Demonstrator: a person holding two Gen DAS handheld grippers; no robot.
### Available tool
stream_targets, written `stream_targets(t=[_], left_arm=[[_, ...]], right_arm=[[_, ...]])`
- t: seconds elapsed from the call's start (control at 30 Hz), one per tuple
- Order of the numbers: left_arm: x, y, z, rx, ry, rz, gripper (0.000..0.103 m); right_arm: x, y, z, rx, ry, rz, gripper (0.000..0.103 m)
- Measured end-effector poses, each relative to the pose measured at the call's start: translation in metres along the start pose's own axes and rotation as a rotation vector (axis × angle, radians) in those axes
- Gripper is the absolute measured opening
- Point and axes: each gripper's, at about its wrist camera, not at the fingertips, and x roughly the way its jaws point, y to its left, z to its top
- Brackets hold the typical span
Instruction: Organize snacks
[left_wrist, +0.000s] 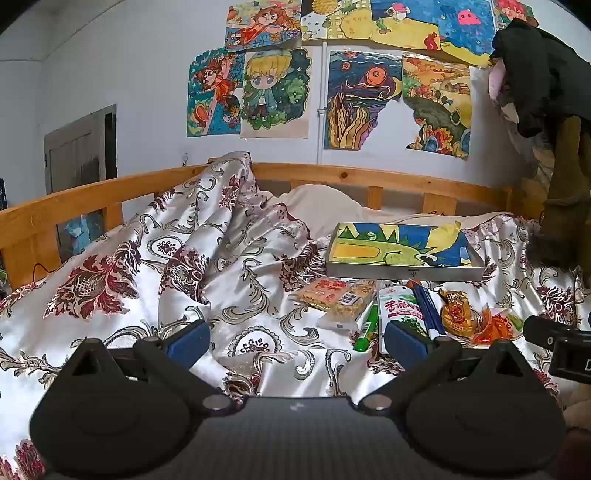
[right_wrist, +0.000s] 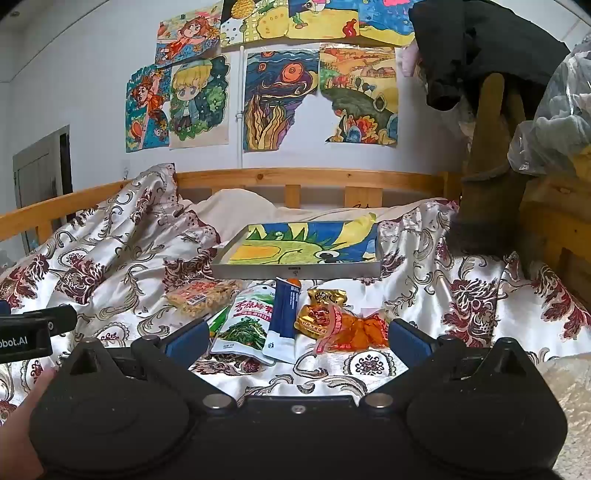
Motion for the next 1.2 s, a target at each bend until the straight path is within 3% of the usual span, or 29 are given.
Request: stream_targets(t=[1.2], left_arm=[[0.0018,-0.0026,-0.0018,-0.001,0.011,0.000,0.102]], right_arm=[[0.0018,-0.0001,-0.0008,0.004,0.006,0.001,0.102]])
